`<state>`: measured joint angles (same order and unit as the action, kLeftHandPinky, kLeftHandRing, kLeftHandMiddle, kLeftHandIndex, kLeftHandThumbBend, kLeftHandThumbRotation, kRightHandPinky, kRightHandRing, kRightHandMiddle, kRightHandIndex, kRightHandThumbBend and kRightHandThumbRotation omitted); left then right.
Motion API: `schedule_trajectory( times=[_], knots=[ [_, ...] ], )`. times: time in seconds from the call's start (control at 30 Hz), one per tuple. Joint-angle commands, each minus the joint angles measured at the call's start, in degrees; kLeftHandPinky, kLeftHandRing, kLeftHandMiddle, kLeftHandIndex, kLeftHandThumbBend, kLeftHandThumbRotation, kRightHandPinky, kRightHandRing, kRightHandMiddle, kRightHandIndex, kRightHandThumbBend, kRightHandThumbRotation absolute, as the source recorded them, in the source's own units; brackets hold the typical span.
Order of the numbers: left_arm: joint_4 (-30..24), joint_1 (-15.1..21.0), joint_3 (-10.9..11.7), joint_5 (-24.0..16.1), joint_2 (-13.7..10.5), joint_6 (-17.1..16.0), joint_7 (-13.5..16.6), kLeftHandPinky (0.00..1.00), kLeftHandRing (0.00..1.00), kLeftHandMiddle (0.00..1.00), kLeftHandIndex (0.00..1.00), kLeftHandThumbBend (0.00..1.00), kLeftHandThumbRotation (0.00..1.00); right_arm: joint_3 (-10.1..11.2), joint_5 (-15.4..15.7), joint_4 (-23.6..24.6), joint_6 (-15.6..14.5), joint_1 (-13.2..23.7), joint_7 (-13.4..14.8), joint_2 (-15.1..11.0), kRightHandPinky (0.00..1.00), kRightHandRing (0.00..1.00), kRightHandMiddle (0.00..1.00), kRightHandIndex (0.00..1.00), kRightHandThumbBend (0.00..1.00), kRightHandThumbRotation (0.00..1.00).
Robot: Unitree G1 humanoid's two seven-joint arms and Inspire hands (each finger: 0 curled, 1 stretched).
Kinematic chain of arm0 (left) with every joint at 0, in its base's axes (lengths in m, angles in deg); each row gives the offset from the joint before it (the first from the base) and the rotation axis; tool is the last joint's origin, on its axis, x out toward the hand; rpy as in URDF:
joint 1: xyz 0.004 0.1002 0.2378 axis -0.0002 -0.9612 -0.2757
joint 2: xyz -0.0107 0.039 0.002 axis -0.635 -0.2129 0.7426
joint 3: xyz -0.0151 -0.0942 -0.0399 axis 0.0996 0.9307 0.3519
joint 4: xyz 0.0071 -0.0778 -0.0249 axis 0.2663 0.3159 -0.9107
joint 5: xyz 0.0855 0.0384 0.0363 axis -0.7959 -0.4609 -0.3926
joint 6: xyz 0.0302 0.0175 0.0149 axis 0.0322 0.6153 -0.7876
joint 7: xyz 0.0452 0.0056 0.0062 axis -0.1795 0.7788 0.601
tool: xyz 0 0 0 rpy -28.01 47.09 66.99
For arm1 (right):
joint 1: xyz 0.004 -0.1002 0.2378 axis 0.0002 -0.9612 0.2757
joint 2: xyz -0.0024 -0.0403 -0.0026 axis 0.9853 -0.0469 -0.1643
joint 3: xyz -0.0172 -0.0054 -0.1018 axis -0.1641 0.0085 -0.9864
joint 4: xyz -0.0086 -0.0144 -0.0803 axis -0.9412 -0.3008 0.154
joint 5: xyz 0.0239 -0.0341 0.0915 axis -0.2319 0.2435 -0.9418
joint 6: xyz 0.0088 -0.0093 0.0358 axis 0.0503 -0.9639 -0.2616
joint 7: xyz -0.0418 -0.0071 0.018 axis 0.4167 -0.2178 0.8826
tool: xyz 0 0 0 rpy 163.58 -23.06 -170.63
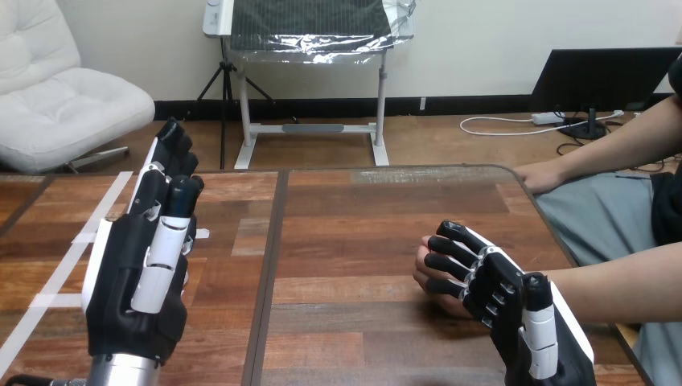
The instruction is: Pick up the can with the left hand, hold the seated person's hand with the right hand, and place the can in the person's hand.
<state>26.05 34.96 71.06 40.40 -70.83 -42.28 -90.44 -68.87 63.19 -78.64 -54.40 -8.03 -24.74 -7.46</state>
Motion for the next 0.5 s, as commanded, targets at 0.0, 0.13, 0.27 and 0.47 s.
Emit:
schedule_trajectory(
  times=[0.0, 0.13, 0.27, 0.47],
  knots=[
    [-2.4, 2.0, -0.4, -0.6, 0.1, -0.3, 0.3, 1.00, 1.00, 1.00, 0.97, 0.57, 0.72, 0.5, 0.0, 0.7, 0.5, 2.6, -0.2, -0.4, 0.76, 0.84, 0.85, 0.86, 0.99, 1.00],
    [-2.3, 2.0, -0.4, -1.2, 0.0, -0.6, 0.4, 1.00, 1.00, 1.00, 0.98, 0.58, 0.72, 0.4, 0.1, 0.7, 0.4, 2.6, -0.2, -0.4, 0.76, 0.83, 0.85, 0.86, 0.99, 1.00],
    [-2.6, 1.8, -0.5, -1.6, 0.0, -0.3, 0.7, 1.00, 1.00, 1.00, 0.98, 0.59, 0.72, 0.4, 0.0, 0.6, 0.4, 2.6, -0.4, -0.4, 0.76, 0.83, 0.85, 0.86, 0.99, 1.00],
    [-2.2, 1.7, -0.4, -2.4, 0.2, -0.7, 1.1, 1.00, 1.00, 1.00, 0.99, 0.58, 0.71, 0.4, 0.0, 0.3, 0.7, 2.8, -0.7, -0.3, 0.76, 0.83, 0.85, 0.86, 0.99, 1.00]
  ],
)
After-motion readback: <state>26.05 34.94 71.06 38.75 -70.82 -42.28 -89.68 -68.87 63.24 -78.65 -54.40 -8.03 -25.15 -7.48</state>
